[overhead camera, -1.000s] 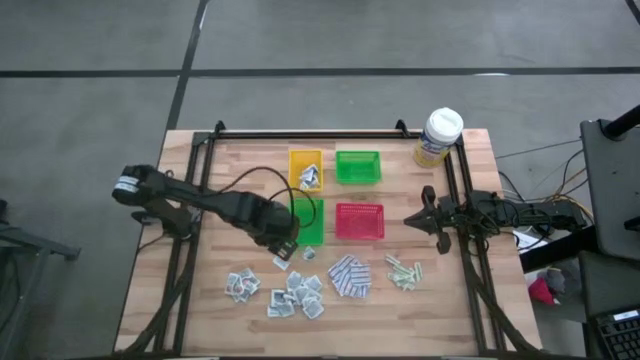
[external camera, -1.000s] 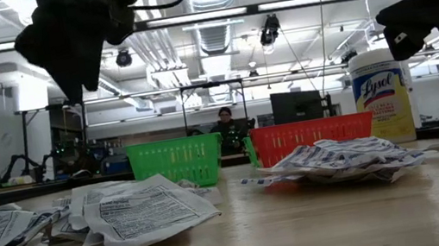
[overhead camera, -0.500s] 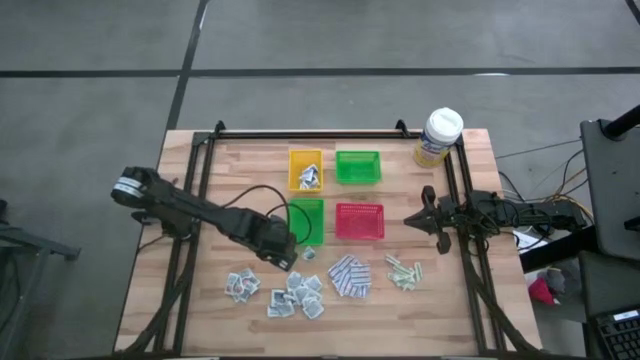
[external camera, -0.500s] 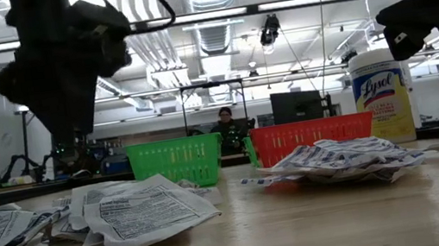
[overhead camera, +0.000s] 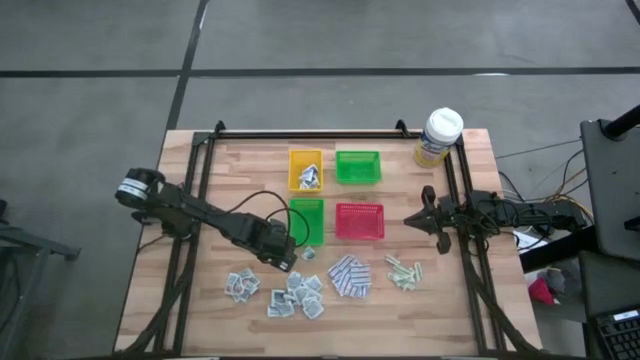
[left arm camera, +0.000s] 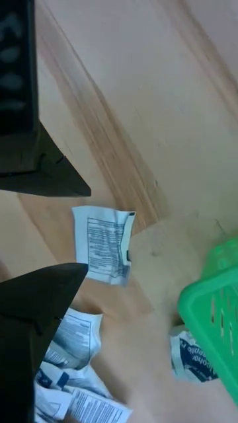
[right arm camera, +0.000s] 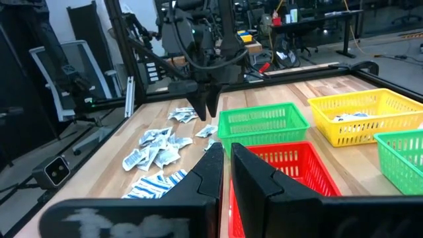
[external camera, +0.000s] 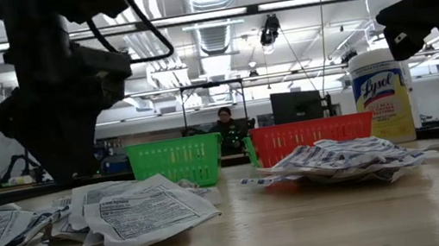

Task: Pick & Place First Aid Supplies
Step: Put the blue alcohol pad into the yellow bin

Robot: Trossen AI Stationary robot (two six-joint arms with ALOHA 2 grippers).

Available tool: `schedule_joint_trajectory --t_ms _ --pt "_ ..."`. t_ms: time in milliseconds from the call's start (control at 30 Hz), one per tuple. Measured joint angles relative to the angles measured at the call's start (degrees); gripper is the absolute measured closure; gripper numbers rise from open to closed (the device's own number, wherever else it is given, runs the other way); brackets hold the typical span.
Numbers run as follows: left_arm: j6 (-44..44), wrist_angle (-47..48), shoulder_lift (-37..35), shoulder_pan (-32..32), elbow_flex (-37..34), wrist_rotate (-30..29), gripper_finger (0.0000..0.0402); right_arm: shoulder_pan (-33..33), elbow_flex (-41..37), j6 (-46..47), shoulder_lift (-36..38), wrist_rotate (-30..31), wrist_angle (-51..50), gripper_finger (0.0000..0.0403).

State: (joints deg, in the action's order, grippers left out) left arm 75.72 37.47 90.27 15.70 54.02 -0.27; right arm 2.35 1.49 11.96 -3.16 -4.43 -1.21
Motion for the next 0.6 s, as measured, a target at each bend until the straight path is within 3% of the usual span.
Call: schedule_joint_trajectory --t_ms 600 --pt "-1.1 -0.4 6.9 0.0 0.2 -0.4 0.0236 0.0 0.0 0.0 0.0 0.0 0.0 0.0374"
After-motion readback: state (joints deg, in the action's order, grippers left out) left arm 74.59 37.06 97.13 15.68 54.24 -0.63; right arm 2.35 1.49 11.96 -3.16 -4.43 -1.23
